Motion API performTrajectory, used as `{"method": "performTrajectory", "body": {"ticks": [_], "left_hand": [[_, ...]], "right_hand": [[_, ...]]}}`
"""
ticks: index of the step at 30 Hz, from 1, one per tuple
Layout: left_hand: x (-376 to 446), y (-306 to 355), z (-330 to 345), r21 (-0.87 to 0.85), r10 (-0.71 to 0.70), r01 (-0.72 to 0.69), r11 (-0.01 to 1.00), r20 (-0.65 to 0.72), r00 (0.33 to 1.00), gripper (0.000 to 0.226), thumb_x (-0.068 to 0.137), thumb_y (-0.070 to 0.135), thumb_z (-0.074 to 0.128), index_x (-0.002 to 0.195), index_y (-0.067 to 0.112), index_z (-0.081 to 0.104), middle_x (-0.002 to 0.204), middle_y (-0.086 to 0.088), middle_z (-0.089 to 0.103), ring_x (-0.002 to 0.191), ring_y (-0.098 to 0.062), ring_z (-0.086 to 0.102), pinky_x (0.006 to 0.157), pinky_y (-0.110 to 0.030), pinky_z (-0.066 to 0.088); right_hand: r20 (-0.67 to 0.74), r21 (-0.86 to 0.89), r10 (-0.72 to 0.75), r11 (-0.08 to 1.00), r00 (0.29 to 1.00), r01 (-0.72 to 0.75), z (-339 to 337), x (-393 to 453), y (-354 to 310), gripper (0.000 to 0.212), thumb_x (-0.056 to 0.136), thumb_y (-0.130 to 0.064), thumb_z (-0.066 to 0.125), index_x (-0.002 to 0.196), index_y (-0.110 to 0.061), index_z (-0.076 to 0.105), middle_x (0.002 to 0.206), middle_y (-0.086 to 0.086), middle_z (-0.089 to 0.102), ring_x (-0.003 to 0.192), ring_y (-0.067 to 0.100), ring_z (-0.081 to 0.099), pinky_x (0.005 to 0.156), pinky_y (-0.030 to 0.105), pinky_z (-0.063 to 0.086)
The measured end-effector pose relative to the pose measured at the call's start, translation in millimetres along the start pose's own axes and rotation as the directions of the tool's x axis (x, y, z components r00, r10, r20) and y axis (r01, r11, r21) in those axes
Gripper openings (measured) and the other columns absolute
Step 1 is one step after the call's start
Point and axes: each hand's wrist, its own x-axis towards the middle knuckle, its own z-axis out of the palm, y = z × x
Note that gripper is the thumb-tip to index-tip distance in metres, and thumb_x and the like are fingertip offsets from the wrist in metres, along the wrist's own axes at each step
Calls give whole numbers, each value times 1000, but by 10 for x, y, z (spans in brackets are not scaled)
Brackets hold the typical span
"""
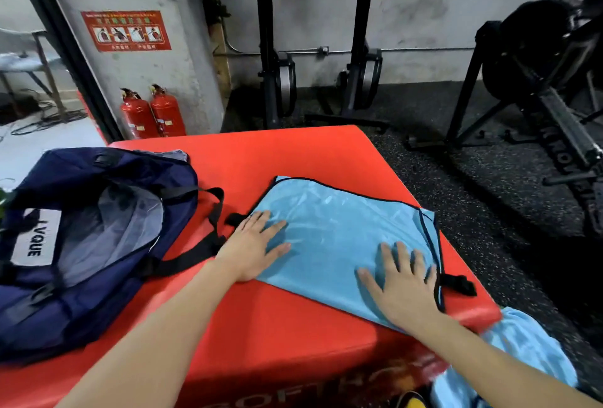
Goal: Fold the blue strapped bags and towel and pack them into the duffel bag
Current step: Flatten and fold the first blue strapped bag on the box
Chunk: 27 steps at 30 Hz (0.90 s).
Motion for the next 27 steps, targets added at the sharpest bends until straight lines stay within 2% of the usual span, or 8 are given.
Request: {"method": "performTrajectory", "body": {"ticks": [4, 7, 9, 13, 15, 18, 24, 27], "left_hand": [[286, -96, -54, -53, -1, -2, 999, -52, 999, 103, 80, 88, 3, 155, 24, 33, 164, -8, 25, 153, -19, 15, 124, -37, 18], [237, 77, -38, -138, -109, 80, 987, -220, 969, 73, 95, 67, 36, 150, 19, 43, 154, -8, 42, 143, -26, 34, 115, -43, 32], [174, 276, -3, -112, -180, 152, 982, -313, 933, 64, 97, 63, 40, 145, 23, 49, 151, -7, 46, 139, -31, 37, 109, -50, 33], [134, 575, 80, -117, -444, 438, 891, -34, 895, 73, 89, 79, 32, 149, 37, 34, 163, -17, 15, 148, -41, 11, 117, -58, 11], [147, 581, 112, -110, -487, 487, 867, 23, 873, 83, 84, 87, 24, 151, 39, 26, 163, -22, 6, 149, -44, 3, 117, -61, 4], [242, 514, 206, -23, -447, 447, 894, 23, 894, 89, 81, 90, 16, 155, 40, 13, 164, -24, -4, 149, -46, -5, 117, -62, -3], [752, -36, 80, 67, -160, 158, 985, 42, 986, 105, 65, 97, -6, 156, 47, 5, 168, -12, 1, 153, -35, -3, 122, -54, -1], [784, -228, 36, 9, -85, 85, 996, 29, 996, 95, 76, 90, 11, 157, 41, 17, 168, -10, 7, 155, -27, 1, 124, -46, 0]], "right_hand": [[125, 44, 40, 998, 991, -45, -29, -297, -209, 99, 82, -88, 24, 160, -30, 4, 168, 5, -9, 152, 38, -11, 120, 61, -1], [-62, -8, -54, 999, 997, 53, -139, -173, -175, 94, 80, -87, 17, 154, -29, 26, 166, 5, 14, 152, 33, 9, 120, 58, 8], [-174, -77, -185, 982, 967, 174, -195, 72, -81, 93, 78, -82, 11, 149, -28, 38, 161, 3, 28, 150, 30, 19, 121, 55, 10], [-131, -146, -375, 923, 918, 356, -288, 635, 242, 93, 81, -82, 12, 150, -27, 41, 161, -1, 33, 149, 23, 23, 123, 46, 12], [-99, -146, -403, 910, 910, 388, -272, 783, 377, 96, 81, -88, 8, 152, -30, 36, 162, -5, 30, 150, 20, 20, 123, 45, 11], [-48, -72, -352, 934, 935, 349, -183, 822, 416, 95, 81, -89, 3, 158, -36, 18, 166, -6, 15, 153, 21, 5, 123, 51, 1], [-12, -1, -4, 1000, 1000, 4, 10, 279, -101, 84, 92, -78, 15, 160, -29, 2, 168, 5, -7, 152, 37, -10, 117, 67, -6], [86, 6, 25, 1000, 996, -26, 28, 47, -343, 95, 89, -82, 19, 160, -23, -1, 166, 11, -15, 150, 42, -17, 115, 68, -8]]}}
